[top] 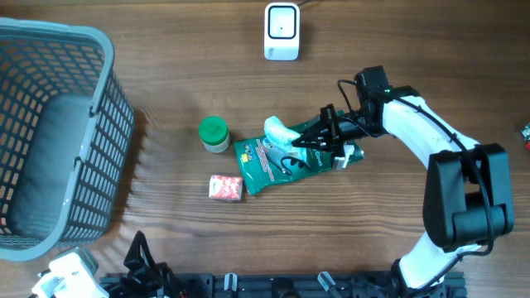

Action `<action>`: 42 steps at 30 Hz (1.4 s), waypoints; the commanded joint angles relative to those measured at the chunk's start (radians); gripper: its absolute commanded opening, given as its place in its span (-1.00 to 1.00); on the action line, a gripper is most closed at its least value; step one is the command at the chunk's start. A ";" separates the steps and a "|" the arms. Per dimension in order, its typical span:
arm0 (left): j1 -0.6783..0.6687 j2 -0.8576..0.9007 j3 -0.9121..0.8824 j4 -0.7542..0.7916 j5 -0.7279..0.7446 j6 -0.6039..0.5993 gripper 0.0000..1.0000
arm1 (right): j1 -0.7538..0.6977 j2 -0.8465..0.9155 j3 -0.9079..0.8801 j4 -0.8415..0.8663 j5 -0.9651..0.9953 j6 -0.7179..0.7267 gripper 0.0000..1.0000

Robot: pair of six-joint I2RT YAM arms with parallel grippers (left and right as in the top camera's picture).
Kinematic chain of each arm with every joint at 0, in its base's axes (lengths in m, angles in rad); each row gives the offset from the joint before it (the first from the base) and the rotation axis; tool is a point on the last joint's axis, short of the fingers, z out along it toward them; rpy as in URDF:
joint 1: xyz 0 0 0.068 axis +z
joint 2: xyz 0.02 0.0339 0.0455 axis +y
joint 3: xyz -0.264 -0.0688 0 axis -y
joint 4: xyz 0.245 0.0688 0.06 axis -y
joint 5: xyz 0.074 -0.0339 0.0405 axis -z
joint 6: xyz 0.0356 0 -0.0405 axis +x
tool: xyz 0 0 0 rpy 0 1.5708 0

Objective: Scan the item barcode
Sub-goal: 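Lift the wipes packet and hold it up to the white scanner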

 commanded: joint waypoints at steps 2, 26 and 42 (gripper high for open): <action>0.006 -0.005 0.000 0.003 0.004 -0.002 1.00 | 0.003 0.013 0.000 -0.002 -0.070 0.002 -0.91; 0.006 -0.005 0.000 0.003 0.004 -0.002 1.00 | 0.092 0.456 0.410 1.407 0.640 -0.587 -0.91; 0.006 -0.005 0.000 0.003 0.004 -0.002 1.00 | 0.089 0.637 0.687 1.196 0.612 -0.653 -0.91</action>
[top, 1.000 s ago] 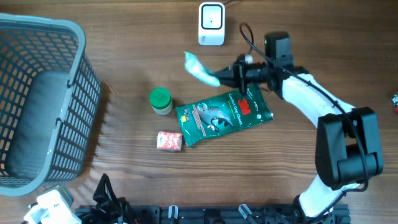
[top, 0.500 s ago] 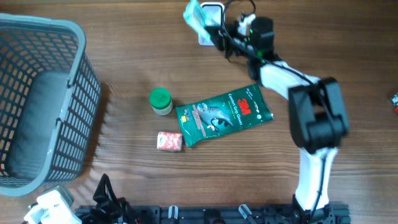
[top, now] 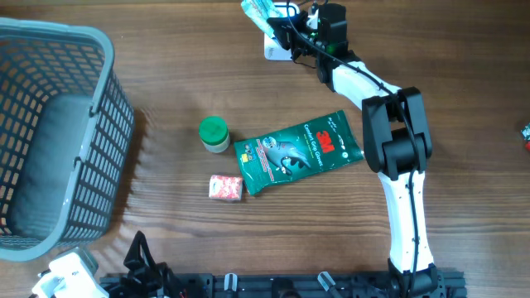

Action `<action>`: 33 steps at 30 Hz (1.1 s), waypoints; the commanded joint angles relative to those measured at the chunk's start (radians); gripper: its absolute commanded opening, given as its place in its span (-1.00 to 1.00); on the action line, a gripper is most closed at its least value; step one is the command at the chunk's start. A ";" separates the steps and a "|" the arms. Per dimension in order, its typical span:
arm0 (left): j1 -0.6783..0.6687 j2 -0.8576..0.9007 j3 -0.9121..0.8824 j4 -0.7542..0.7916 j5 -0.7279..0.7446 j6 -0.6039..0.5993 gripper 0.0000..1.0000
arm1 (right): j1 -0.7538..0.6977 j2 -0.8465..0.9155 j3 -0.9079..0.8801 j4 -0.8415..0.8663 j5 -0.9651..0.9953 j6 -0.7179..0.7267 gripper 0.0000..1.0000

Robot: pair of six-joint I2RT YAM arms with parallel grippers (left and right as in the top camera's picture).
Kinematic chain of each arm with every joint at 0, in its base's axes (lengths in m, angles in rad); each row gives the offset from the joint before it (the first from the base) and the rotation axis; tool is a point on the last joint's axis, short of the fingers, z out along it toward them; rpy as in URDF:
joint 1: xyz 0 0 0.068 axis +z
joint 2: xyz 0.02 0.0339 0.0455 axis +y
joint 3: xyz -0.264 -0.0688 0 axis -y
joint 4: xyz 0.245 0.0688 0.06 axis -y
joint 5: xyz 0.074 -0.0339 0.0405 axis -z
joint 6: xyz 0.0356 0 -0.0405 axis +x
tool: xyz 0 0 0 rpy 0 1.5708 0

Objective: Scan the item barcode
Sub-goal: 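Lift the wipes packet and hold it up to the white scanner, then carry the wipes packet to the right table edge and release it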

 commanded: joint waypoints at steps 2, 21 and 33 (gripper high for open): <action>0.006 -0.005 0.000 0.003 0.004 -0.002 1.00 | -0.010 -0.075 0.025 -0.055 -0.074 -0.101 -0.91; 0.006 -0.005 0.000 0.003 0.004 -0.002 1.00 | -0.721 -0.492 -0.119 -1.258 0.715 -0.565 -0.91; 0.006 -0.005 0.000 0.003 0.004 -0.002 1.00 | -0.995 -0.344 -0.113 -1.053 0.327 -0.746 0.44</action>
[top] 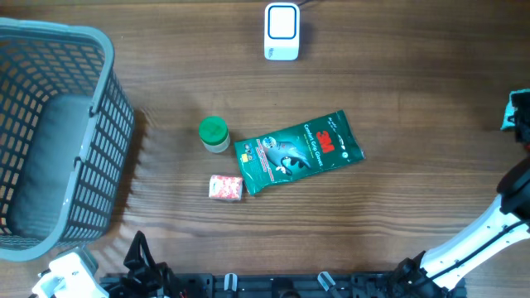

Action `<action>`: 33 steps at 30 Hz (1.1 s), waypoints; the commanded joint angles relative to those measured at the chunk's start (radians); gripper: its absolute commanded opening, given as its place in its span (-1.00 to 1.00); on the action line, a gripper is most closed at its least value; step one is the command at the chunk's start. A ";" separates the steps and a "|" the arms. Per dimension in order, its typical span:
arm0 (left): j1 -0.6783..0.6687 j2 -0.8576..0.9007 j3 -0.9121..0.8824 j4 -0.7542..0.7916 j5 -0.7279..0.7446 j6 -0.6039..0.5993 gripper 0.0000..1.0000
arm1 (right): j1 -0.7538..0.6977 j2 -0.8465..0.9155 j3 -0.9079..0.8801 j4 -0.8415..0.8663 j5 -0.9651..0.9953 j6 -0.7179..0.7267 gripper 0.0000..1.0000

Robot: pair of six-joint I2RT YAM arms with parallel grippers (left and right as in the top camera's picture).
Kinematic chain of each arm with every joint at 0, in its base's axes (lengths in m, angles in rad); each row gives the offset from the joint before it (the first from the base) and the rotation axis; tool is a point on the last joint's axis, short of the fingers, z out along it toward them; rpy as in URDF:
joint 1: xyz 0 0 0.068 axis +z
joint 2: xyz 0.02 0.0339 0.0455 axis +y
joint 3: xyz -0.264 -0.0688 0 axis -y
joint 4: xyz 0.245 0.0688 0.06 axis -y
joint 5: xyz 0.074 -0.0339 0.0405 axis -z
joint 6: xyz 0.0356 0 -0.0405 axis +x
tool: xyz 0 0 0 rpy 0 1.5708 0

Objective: Scan the item barcode
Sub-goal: 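Carry the wipes packet to the right table edge and release it, then reach the right gripper to the green-lidded jar and grasp it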

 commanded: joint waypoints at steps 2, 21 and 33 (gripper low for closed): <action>0.006 -0.005 0.000 0.003 0.004 -0.002 1.00 | 0.008 -0.082 0.051 -0.029 -0.339 -0.068 0.54; 0.006 -0.005 0.000 0.003 0.004 -0.002 1.00 | 1.168 -0.229 0.051 -0.294 -0.377 -0.694 0.99; 0.006 -0.005 0.000 0.003 0.004 -0.002 1.00 | 1.535 -0.130 0.050 0.010 -0.048 -0.879 0.99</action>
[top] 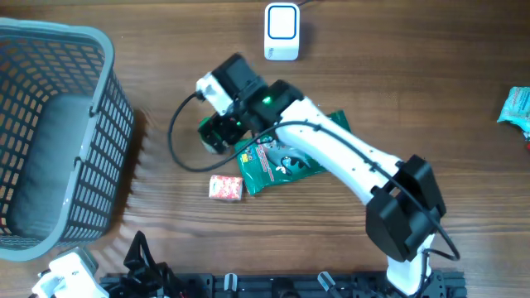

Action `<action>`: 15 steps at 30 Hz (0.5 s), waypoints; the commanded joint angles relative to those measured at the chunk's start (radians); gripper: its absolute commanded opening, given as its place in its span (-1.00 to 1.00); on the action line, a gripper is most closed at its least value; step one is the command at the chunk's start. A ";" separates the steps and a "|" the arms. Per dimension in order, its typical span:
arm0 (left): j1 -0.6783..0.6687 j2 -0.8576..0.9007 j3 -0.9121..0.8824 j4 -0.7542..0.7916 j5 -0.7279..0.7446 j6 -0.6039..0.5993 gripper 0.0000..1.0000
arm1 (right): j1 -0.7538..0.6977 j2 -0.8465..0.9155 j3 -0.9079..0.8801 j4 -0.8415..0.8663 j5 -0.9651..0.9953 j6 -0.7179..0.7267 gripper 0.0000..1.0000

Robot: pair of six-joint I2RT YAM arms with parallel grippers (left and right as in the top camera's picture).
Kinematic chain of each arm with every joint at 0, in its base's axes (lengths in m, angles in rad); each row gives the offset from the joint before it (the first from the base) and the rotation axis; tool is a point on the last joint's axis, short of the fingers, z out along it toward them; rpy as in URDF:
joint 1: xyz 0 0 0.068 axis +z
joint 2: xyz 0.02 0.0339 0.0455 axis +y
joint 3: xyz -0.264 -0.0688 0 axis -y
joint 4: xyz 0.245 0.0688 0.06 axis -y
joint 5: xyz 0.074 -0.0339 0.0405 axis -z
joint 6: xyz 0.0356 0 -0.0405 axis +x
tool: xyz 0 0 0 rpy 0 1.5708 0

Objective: Scan the item barcode
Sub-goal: 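Reach the right gripper to the green-lidded jar and grasp it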

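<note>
The white barcode scanner (pixel 281 31) stands at the table's far edge. My right gripper (pixel 215 132) is down over the green-lidded jar (pixel 212 126), its dark fingers on either side of the lid and apparently open. The right arm (pixel 331 153) crosses above the green 3M packet (pixel 277 165) and hides part of it. A small pink packet (pixel 225 187) lies in front of the jar. A teal-and-white packet (pixel 517 108) lies at the right edge. My left gripper is out of view.
A large grey basket (pixel 103 99) fills the left side. A black cable (pixel 178 145) loops from the right wrist towards the basket. Part of the left arm (pixel 70 277) shows at the bottom left corner.
The right arm has moved from the far right edge to the green-lidded jar in the middle. The teal-and-white packet stays at the right edge, no longer held.
My right gripper first gripped the teal-and-white packet lying on the green 3M packet. Then it held that packet by the scanner. Then it was at the right edge with it. Now the packet lies there and the gripper is at the jar.
</note>
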 commanded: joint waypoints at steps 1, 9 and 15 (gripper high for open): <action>0.006 -0.005 0.000 0.003 0.004 -0.002 1.00 | 0.025 0.093 0.013 0.088 0.129 -0.029 1.00; 0.006 -0.005 0.000 0.003 0.004 -0.002 1.00 | 0.026 0.208 0.013 0.144 0.137 -0.031 0.99; 0.006 -0.005 0.000 0.003 0.004 -0.002 1.00 | 0.018 0.200 0.020 0.097 0.174 0.027 0.33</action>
